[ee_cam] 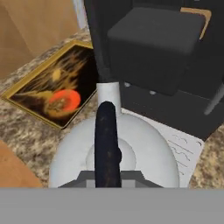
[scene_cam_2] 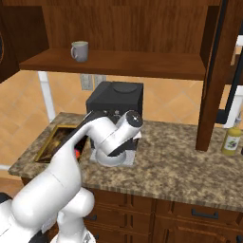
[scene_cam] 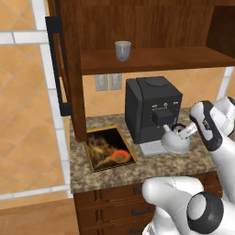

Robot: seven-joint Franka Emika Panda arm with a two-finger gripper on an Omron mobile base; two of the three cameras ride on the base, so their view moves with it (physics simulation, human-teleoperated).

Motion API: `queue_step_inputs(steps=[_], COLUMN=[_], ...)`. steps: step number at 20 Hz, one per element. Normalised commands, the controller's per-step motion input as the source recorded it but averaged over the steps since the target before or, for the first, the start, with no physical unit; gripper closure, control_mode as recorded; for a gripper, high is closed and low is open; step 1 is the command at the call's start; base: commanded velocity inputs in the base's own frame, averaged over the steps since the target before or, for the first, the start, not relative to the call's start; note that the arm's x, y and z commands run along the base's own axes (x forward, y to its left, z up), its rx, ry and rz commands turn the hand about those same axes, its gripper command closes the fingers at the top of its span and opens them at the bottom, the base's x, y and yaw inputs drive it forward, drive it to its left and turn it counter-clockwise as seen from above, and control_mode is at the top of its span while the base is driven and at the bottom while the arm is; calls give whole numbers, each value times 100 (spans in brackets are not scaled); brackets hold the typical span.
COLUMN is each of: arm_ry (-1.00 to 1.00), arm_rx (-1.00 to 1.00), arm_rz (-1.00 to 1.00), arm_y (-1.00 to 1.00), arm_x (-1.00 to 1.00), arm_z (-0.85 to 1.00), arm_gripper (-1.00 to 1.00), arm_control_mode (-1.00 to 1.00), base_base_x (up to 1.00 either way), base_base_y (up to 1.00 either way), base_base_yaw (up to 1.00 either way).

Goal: Pick the kettle from the counter and place it on the tray. Then pick the mug from the cabinet and place it on the tray. Then close the cabinet doors.

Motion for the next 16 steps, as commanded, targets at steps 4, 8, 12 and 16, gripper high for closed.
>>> queue_step_inputs(steps=[4,8,12,16], arm_ry=[0,0,-1,-5], arm_rx=[-5,-8,-11,-16], arm_rz=[21,13,9,3], arm_y=[97,99,100,100], arm_x=[-40,-25,0,12], arm_z=[12,12,1,0], arm_gripper=[100,100,100,100], arm_control_mode=[-100,-100,-100,-100], base_base_x=[0,0,0,0], base_base_y=[0,0,0,0], base_base_yaw=[0,0,0,0])
